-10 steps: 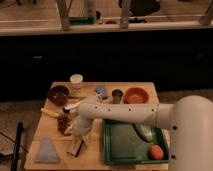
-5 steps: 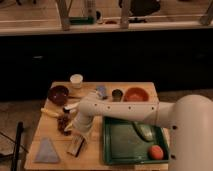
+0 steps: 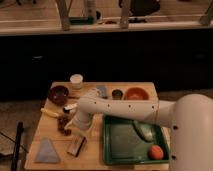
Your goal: Place eraser in table surface
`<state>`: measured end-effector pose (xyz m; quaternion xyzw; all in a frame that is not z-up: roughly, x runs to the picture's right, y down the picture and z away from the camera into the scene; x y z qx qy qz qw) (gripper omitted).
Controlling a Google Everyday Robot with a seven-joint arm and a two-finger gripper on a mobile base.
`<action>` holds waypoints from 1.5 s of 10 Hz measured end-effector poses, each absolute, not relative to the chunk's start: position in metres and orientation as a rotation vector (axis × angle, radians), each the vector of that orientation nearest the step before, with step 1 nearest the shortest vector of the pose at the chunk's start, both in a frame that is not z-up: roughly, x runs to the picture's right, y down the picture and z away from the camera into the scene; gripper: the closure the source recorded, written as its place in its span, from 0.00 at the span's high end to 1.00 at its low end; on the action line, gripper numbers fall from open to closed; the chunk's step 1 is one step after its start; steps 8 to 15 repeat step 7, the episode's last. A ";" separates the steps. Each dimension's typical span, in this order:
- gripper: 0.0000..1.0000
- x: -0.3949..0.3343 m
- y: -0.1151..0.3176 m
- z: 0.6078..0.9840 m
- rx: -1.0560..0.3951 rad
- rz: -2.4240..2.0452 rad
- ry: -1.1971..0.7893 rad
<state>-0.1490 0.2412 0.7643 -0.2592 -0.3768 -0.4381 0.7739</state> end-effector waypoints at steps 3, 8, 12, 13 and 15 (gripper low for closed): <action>0.80 -0.147 0.237 0.763 -0.545 -0.948 -0.824; 0.80 -0.145 0.232 0.764 -0.511 -0.949 -0.855; 0.80 -0.145 0.232 0.764 -0.511 -0.949 -0.855; 0.80 -0.145 0.232 0.764 -0.511 -0.949 -0.855; 0.80 -0.145 0.232 0.764 -0.511 -0.949 -0.855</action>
